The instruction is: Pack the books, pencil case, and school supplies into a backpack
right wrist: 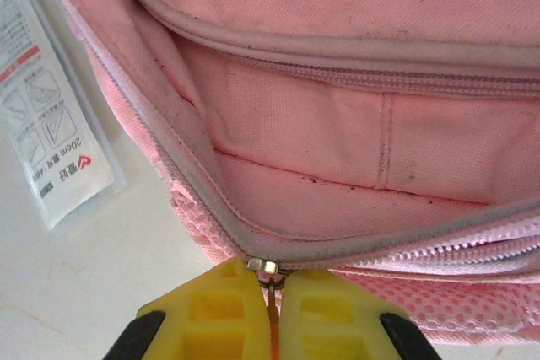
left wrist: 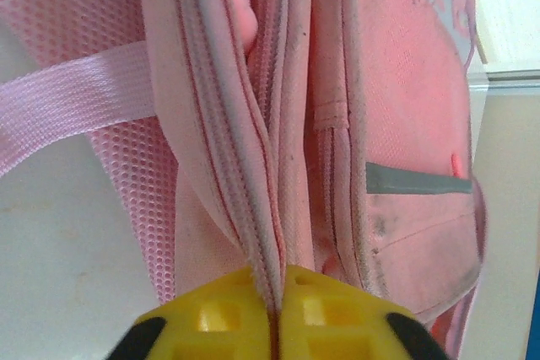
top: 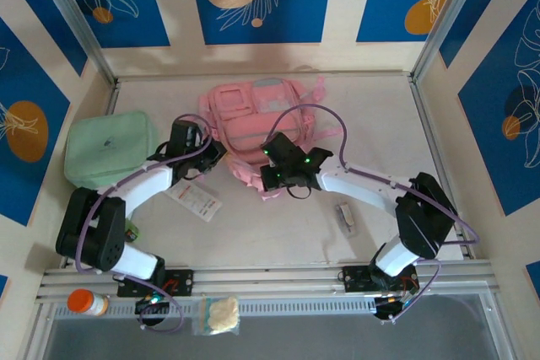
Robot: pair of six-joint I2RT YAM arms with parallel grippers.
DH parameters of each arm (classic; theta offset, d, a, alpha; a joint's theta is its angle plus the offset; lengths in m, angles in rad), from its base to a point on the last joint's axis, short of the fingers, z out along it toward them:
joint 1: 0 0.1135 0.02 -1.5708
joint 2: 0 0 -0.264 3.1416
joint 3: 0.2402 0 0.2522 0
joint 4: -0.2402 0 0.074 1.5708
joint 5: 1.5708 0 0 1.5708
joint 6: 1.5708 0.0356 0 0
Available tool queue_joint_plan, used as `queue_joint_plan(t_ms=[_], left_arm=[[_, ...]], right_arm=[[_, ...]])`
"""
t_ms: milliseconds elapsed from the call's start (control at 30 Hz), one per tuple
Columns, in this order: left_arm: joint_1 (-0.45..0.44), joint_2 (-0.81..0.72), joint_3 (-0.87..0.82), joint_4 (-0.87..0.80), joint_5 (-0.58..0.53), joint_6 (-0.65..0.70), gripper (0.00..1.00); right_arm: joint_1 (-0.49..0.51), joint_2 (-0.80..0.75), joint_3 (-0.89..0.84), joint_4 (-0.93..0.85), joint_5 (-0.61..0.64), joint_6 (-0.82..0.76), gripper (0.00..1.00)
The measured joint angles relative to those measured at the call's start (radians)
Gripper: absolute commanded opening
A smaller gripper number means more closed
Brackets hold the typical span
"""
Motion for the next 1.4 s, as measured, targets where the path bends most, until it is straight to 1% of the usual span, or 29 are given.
queue_joint_plan(t_ms=[33,67,167,233,300,400,467,600,667,733,833,1000,1033,1233,1300,1400], left_arm=[[0.006,-0.003,-0.002,0.008,-0.001,0.010,0.41],[0.015,-0.013,-0.007,0.019,-0.006,0.014,0.45],[0.023,-0.097,-0.074,0.061,-0.014,-0.011,0.53],[0.003,-0.178,-0.137,0.075,-0.033,-0.041,0.59],[-0.051,-0.243,-0.188,0.083,-0.059,-0.087,0.61],[-0.168,-0.301,-0.261,0.119,-0.122,-0.186,0.65],[-0.245,-0.299,-0.282,0.127,-0.166,-0.253,0.66],[-0.347,-0.251,-0.281,0.172,-0.246,-0.358,0.66],[-0.380,-0.208,-0.277,0.198,-0.288,-0.409,0.57],[-0.399,-0.164,-0.276,0.220,-0.320,-0.447,0.53],[-0.414,-0.112,-0.275,0.243,-0.361,-0.493,0.34],[-0.421,-0.076,-0.248,0.238,-0.397,-0.506,0.02],[-0.423,-0.079,-0.244,0.233,-0.402,-0.502,0.00],[-0.412,-0.148,-0.208,0.117,-0.409,-0.407,0.00],[-0.386,-0.189,-0.203,0.089,-0.386,-0.367,0.00],[-0.304,-0.254,-0.199,0.050,-0.312,-0.290,0.00]], right_arm=[[0.003,0.002,0.000,-0.005,0.003,0.014,0.00],[0.005,0.004,0.000,-0.012,0.004,0.032,0.00],[0.019,0.010,0.000,-0.024,0.016,0.083,0.00],[0.039,0.016,0.000,-0.029,0.029,0.111,0.00],[0.056,0.025,0.000,-0.030,0.040,0.133,0.00],[0.066,0.035,0.000,-0.031,0.044,0.153,0.00],[0.066,0.039,0.000,-0.031,0.045,0.163,0.00],[0.066,0.041,0.002,-0.031,0.044,0.166,0.00],[0.068,0.042,0.002,-0.030,0.047,0.166,0.00],[0.071,0.047,0.003,-0.030,0.053,0.166,0.00],[0.076,0.055,0.003,-0.029,0.063,0.166,0.00],[0.082,0.060,0.018,-0.045,0.096,0.166,0.00],[0.083,0.060,0.024,-0.053,0.106,0.166,0.00],[0.085,0.042,0.024,-0.064,0.130,0.161,0.00],[0.082,0.013,0.010,-0.039,0.124,0.158,0.00],[0.057,-0.051,-0.030,-0.004,0.100,0.143,0.00]])
